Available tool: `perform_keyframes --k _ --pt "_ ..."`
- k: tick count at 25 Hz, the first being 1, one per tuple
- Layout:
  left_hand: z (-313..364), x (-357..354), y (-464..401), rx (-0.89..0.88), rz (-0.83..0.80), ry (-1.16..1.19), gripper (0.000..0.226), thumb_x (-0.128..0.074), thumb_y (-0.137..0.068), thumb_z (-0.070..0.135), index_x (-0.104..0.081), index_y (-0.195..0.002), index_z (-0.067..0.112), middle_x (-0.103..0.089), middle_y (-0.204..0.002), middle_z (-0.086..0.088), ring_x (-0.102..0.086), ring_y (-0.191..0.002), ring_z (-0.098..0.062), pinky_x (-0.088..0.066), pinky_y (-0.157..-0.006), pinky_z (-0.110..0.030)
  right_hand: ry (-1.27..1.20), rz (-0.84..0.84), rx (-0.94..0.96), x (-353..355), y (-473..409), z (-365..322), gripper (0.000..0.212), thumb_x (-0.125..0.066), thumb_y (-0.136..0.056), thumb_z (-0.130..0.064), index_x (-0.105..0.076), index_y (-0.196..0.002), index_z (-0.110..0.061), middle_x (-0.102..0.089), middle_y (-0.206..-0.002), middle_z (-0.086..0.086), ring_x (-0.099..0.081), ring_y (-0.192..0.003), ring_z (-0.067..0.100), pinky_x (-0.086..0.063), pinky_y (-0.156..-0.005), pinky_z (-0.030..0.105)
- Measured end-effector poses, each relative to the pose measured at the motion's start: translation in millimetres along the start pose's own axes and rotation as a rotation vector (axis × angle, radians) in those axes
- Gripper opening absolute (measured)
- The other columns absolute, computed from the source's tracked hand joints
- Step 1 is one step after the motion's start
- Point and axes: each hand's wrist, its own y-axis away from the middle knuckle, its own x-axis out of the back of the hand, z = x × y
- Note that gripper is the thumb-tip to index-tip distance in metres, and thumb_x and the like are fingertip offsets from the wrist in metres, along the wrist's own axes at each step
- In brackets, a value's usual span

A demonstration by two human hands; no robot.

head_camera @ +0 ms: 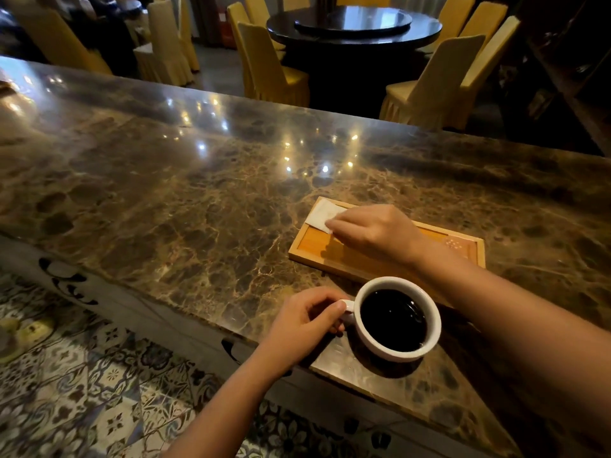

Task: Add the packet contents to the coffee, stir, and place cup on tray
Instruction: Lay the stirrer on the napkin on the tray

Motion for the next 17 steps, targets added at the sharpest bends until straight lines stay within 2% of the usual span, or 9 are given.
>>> perform_keyframes --k 2,5,9,11,14,17 --pt "-0.4 -0.1 -0.8 0.013 0.011 0.013 0.016 -0.051 -0.089 0.011 -0.066 -0.097 0.008 -0.069 -0.088 -0.011 -0.065 -0.071 -0.015 -0.051 -0.065 -0.02 -0.013 -0.056 0.078 -5.6 1.2 0.6 0.023 -0.044 -0.094 -0.011 -0.064 -0.092 0.002 -0.07 -0.074 0.017 -0.065 -0.059 0.028 -0.052 -0.039 0.036" --pt "-1.0 -0.3 -0.8 0.022 0.019 0.033 0.02 -0.053 -0.087 0.019 -0.065 -0.097 0.008 -0.069 -0.091 -0.013 -0.066 -0.073 -0.019 -0.052 -0.065 -0.021 -0.051 -0.097 0.15 -12.1 0.9 -0.6 0.033 -0.037 -0.098 -0.016 -0.064 -0.091 0.001 -0.069 -0.076 0.017 -0.064 -0.062 0.028 -0.051 -0.042 0.034" --pt "-0.4 -0.1 -0.8 0.037 0.02 0.04 0.019 -0.053 -0.087 0.016 -0.065 -0.098 0.007 -0.068 -0.092 -0.014 -0.066 -0.074 -0.021 -0.052 -0.066 -0.021 -0.058 -0.151 0.158 -21.7 4.5 -5.1 0.024 -0.052 -0.093 -0.021 -0.065 -0.088 -0.001 -0.069 -0.074 0.012 -0.062 -0.061 0.024 -0.048 -0.042 0.03" --pt "0.7 -0.3 -0.9 0.039 0.019 0.031 0.017 -0.053 -0.088 0.013 -0.065 -0.098 0.007 -0.068 -0.092 -0.012 -0.066 -0.074 -0.019 -0.052 -0.066 -0.021 -0.063 -0.185 0.156 -23.4 6.1 -6.0 0.025 -0.053 -0.093 -0.024 -0.065 -0.091 -0.001 -0.069 -0.077 0.012 -0.063 -0.062 0.024 -0.049 -0.043 0.03" --pt "2.0 -0.3 -0.7 0.035 0.01 0.031 0.016 -0.052 -0.089 0.011 -0.066 -0.097 0.008 -0.068 -0.088 -0.005 -0.065 -0.074 -0.014 -0.051 -0.065 -0.02 -0.034 -0.215 0.095 -17.1 8.6 -3.7 0.03 -0.049 -0.094 -0.029 -0.064 -0.095 -0.003 -0.07 -0.085 0.014 -0.064 -0.067 0.026 -0.051 -0.044 0.035" --pt "2.2 0.2 -0.5 0.029 -0.001 0.01 0.016 -0.051 -0.089 0.009 -0.066 -0.095 0.009 -0.068 -0.083 0.002 -0.065 -0.072 -0.012 -0.051 -0.064 -0.019 0.055 -0.224 -0.068 8.1 25.6 -4.1 0.03 -0.049 -0.094 -0.031 -0.064 -0.097 -0.005 -0.07 -0.095 0.015 -0.066 -0.078 0.027 -0.053 -0.05 0.036"
